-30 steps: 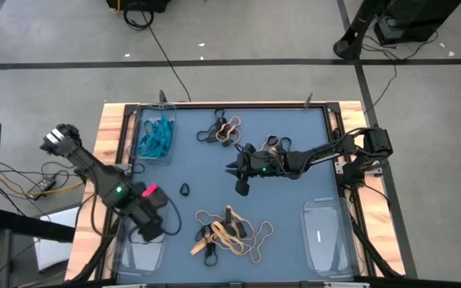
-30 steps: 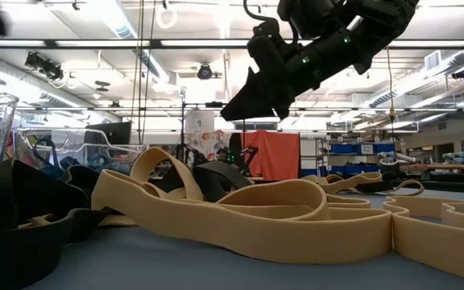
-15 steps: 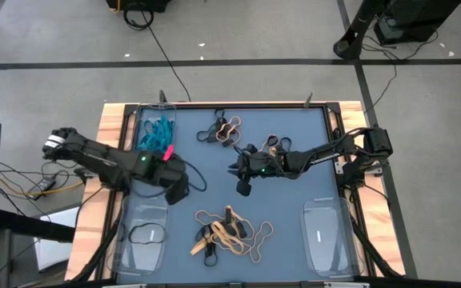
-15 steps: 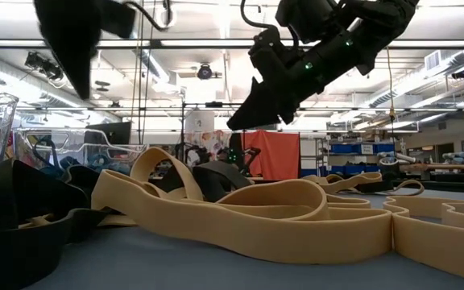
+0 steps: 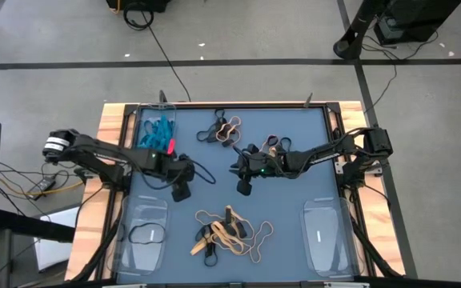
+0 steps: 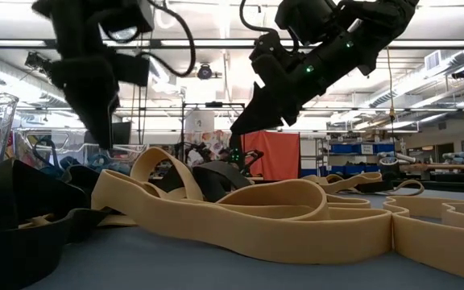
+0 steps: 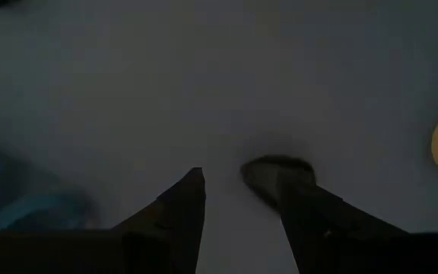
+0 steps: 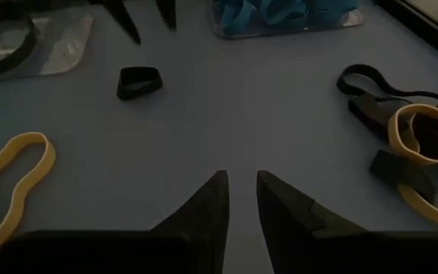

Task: Sort rubber bands into baskets
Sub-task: Put the black rubber band into the bottom left transparent bin

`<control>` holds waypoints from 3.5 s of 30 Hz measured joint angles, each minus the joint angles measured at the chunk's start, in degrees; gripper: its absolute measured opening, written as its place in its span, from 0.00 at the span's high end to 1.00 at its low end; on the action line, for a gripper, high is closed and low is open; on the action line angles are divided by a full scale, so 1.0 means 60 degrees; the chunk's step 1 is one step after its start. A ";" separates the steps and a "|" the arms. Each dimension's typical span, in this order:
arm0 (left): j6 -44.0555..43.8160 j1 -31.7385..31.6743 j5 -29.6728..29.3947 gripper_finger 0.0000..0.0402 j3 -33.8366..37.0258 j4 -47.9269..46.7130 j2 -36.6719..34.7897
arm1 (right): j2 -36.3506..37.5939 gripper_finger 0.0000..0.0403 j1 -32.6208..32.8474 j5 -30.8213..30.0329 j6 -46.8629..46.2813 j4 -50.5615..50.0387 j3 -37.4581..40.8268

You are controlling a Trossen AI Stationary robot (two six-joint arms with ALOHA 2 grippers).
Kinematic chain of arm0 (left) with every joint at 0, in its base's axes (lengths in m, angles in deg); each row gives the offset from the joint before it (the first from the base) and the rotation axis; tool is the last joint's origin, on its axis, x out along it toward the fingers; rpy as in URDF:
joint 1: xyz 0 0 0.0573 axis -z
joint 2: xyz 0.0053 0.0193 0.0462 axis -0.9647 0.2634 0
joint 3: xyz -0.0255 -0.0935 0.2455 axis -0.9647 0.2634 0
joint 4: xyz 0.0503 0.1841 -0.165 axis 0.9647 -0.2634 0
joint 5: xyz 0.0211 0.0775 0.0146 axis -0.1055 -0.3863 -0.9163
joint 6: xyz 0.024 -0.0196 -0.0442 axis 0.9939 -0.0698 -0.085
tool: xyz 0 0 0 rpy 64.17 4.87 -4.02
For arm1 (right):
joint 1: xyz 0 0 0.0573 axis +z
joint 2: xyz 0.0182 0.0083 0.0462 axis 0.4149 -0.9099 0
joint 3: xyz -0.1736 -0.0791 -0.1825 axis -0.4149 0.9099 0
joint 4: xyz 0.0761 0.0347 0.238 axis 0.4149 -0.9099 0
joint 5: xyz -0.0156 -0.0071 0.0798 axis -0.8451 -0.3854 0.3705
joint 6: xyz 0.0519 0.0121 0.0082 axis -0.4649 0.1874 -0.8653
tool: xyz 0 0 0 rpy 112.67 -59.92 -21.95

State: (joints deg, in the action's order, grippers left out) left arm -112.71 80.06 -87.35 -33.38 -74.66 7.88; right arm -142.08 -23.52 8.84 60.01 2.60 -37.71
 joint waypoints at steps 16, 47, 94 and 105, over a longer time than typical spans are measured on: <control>0.0017 -0.0027 0.0072 0.59 0.1650 0.2325 0.0530 | 0.0000 0.79 -0.0044 -0.0011 0.0170 -0.0192 0.0000; -0.1066 0.1026 0.0327 0.98 -0.1675 -0.2982 0.0301 | 0.0000 0.79 -0.0251 -0.0022 0.0226 -0.0214 0.0000; -0.7108 0.6222 0.1010 0.52 -0.0852 -0.5016 -0.0632 | 0.0000 0.53 0.0177 -0.0261 0.1481 -0.0477 -0.0004; -0.4753 0.4030 -0.1179 0.52 -0.1665 -0.5668 -0.0878 | 0.0000 0.52 0.0306 0.0772 0.1532 -0.0415 -0.0004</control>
State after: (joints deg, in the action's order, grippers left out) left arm -141.23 104.24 -94.42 -43.37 -108.66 2.62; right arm -142.08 -21.68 13.47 69.20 0.10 -37.73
